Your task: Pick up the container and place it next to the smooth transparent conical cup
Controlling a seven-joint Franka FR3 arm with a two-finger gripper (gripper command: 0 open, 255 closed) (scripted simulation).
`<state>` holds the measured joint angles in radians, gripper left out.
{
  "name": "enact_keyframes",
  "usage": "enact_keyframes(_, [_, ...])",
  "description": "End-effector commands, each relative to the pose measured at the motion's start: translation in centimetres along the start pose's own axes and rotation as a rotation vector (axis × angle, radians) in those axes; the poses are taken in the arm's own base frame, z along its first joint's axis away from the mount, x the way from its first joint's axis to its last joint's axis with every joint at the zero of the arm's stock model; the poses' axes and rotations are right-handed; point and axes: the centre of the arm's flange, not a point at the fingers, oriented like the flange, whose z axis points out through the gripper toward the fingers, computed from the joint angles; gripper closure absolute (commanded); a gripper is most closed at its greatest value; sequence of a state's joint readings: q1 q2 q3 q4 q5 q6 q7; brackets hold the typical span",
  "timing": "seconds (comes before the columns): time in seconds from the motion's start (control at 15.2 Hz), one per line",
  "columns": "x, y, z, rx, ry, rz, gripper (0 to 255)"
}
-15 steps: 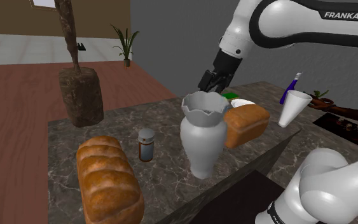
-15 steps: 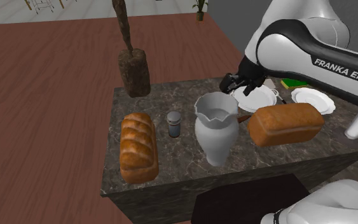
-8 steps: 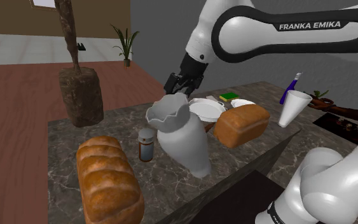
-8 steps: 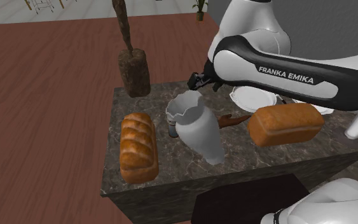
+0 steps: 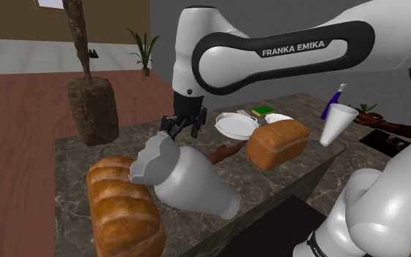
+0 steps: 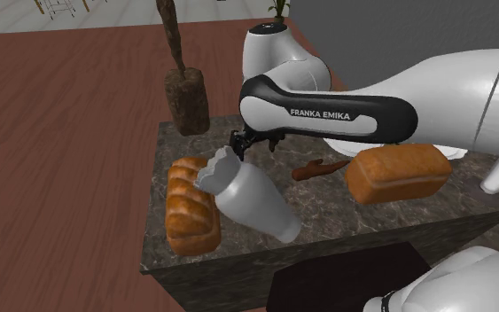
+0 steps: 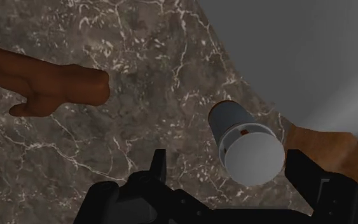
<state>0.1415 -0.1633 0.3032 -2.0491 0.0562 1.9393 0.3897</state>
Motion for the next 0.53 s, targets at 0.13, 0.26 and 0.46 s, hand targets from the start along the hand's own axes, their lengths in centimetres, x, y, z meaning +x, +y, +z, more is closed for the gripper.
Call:
enact_keyframes(0.13, [1.6,-4.0,2.9,-0.028,-0.045,-0.025,0])
enact_keyframes(0.26, [1.6,-4.0,3.9,-0.028,-0.045,-0.025,0])
enact_keyframes(0.46, [1.5,-3.9,5.5,-0.028,-0.045,-0.025,0])
